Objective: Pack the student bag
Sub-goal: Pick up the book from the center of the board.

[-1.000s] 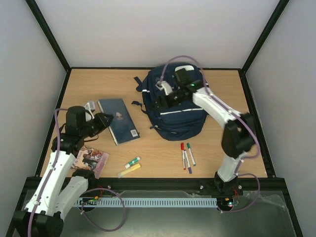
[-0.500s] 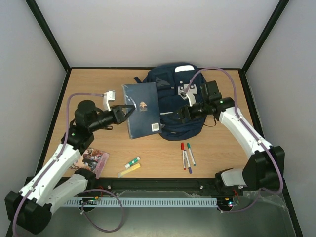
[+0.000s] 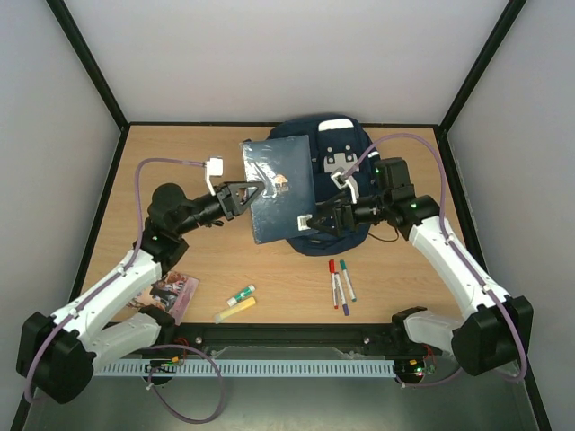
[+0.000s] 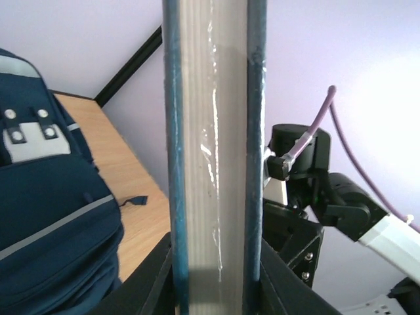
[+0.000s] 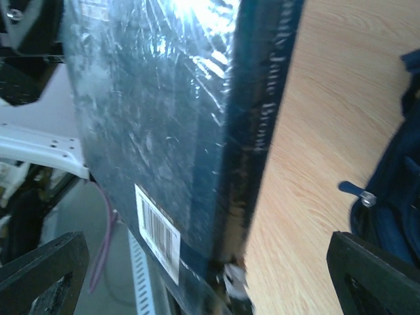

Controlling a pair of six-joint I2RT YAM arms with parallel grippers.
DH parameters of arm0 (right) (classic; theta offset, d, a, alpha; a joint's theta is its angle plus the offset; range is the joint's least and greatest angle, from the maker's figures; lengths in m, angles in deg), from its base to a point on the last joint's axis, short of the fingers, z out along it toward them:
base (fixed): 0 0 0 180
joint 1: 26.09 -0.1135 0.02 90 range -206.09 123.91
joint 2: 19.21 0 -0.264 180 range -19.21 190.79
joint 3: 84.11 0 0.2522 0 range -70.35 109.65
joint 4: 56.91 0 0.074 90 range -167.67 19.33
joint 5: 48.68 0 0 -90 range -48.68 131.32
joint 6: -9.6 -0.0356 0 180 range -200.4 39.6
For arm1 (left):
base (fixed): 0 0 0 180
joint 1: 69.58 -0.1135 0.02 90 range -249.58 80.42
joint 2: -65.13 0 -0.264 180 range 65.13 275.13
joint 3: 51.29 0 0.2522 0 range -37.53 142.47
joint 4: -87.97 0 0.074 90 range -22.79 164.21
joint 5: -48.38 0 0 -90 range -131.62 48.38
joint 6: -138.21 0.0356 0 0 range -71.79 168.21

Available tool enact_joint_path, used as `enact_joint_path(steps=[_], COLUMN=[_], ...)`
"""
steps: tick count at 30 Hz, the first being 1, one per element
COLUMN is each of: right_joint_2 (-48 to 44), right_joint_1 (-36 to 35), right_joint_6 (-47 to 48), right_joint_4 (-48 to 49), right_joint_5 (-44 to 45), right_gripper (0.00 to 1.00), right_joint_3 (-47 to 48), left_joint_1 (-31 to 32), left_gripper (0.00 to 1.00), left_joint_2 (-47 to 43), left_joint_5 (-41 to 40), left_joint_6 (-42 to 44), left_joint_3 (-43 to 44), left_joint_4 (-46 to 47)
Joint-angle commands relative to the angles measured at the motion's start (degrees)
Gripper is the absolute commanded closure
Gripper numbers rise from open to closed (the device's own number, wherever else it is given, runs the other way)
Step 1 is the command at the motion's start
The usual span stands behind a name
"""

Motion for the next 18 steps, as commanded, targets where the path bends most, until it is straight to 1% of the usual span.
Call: enact_joint_path(steps=[1, 4, 6, 9, 13, 18], right_joint_2=[1.47, 2.65, 3.02, 2.41, 1.45, 2.09], right_joint_1=[0.29, 0.28, 0.26, 0.29, 0.28, 0.29], right_joint_6=[-1.82, -1.42, 0.01, -1.34, -9.33, -18.77], right_joint_4=[3.26, 3.03, 1.12, 1.12, 7.02, 11.18], right_joint_5=[-11.94, -17.88, -18.59, -20.64, -19.15, -19.13], right_gripper=[0.02, 0.07, 0.1, 0.14, 0.18, 0.25], right_joint_3=[0.55, 1.32, 2.44, 3.5, 3.9, 5.7], left_joint_1=[0.14, 0.18, 0.26, 0.36, 0.45, 0.53], left_gripper=[0.97, 0.98, 0.97, 0.98, 0.98, 0.98], left_joint_2=[1.69, 3.52, 4.56, 5.7, 6.97, 8.42], left_joint_5=[1.81, 2.49, 2.71, 2.72, 2.83, 2.62], left_joint_6=[-6.42, -9.52, -10.55, -11.09, -11.91, -12.63], left_joint_3=[0.51, 0.18, 0.2, 0.03, -0.9, -1.4], left_joint_4=[19.9, 24.5, 26.13, 27.23, 29.22, 30.36])
